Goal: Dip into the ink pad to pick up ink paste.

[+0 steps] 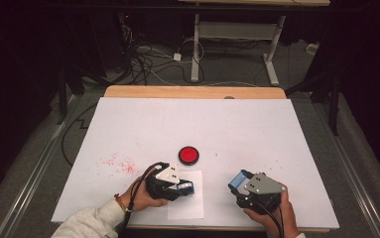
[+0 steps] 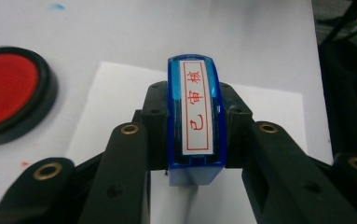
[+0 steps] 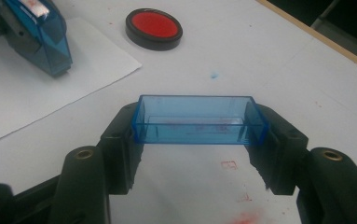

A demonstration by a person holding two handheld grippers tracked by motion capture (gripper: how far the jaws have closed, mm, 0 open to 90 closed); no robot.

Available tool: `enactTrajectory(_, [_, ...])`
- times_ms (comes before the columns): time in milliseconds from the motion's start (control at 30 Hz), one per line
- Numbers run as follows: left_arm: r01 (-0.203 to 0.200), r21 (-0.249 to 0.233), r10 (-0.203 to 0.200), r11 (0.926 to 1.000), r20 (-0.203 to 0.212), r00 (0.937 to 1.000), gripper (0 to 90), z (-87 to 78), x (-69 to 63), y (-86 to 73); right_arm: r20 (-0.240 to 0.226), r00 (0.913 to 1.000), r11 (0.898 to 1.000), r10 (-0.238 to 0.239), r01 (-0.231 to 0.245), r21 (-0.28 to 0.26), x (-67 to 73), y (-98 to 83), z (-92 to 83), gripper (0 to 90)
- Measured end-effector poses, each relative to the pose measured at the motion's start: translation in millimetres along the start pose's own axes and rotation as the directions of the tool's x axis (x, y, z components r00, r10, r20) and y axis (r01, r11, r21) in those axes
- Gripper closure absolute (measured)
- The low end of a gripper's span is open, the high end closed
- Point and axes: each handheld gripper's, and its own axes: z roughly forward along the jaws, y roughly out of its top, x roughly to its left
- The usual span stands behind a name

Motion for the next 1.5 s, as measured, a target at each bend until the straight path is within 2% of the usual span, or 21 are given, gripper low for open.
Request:
enactTrajectory(200, [0.011,-0.053,-0.013,0.9985,-0.042,0.999,68.0,-16.2,1.6,4.2,0.005,1.0,1.0,0.003,-0.003,-0.005,-0.5,0.2,-1.4,40.6])
enactTrajectory(467, [0.06,-0.138,-0.075,0.9886,-0.105,0.9916,67.9,-37.6,8.5,3.1,0.006,1.0,1.0,0.001,-0.001,-0.009,-1.1,0.8,-2.0,40.6])
enactTrajectory(667, [0.095,-0.164,-0.12,0.9819,-0.151,0.9813,67.9,-43.9,14.0,-0.4,0.006,1.0,1.0,0.003,-0.003,-0.01,-2.2,1.0,-0.1,40.6])
enactTrajectory(800, [0.123,-0.181,-0.152,0.9758,-0.158,0.9756,68.0,-47.5,18.7,-4.3,0.003,1.0,1.0,0.008,-0.007,-0.011,-3.5,1.7,1.7,40.6])
enactTrajectory(933, [0.137,-0.183,-0.168,0.9735,-0.169,0.9712,67.9,-50.2,23.0,-8.0,0.001,1.0,1.0,0.007,-0.007,-0.012,-4.3,3.1,2.7,40.6])
enactTrajectory(1033, [0.145,-0.198,-0.182,0.9695,-0.187,0.9654,67.9,-53.4,23.9,-9.8,0.002,1.0,1.0,0.007,-0.007,-0.012,-4.6,3.6,4.2,40.6])
enactTrajectory(1100, [0.154,-0.217,-0.197,0.9641,-0.195,0.9609,67.9,-54.4,24.6,-11.1,-0.001,1.0,1.0,0.004,-0.004,-0.009,-4.4,3.3,5.4,40.6])
enactTrajectory(1167, [0.169,-0.227,-0.217,0.9592,-0.207,0.954,68.0,-53.6,25.5,-12.9,-0.001,1.0,1.0,0.004,-0.004,-0.004,-3.7,3.5,6.0,40.6])
enactTrajectory(1233, [0.179,-0.226,-0.226,0.9576,-0.205,0.9524,67.9,-53.3,26.9,-14.4,-0.001,1.0,1.0,0.004,-0.004,-0.005,-4.1,4.0,6.6,40.6])
enactTrajectory(1300, [0.186,-0.229,-0.236,0.9555,-0.217,0.9472,67.9,-54.2,27.2,-15.4,-0.002,1.0,1.0,0.003,-0.003,-0.007,-4.2,4.7,7.6,40.6])
enactTrajectory(1500, [0.202,-0.238,-0.257,0.9499,-0.227,0.9394,67.9,-57.6,27.3,-18.8,-0.009,1.0,1.0,-0.001,0.001,-0.007,-4.0,6.7,11.7,40.6])
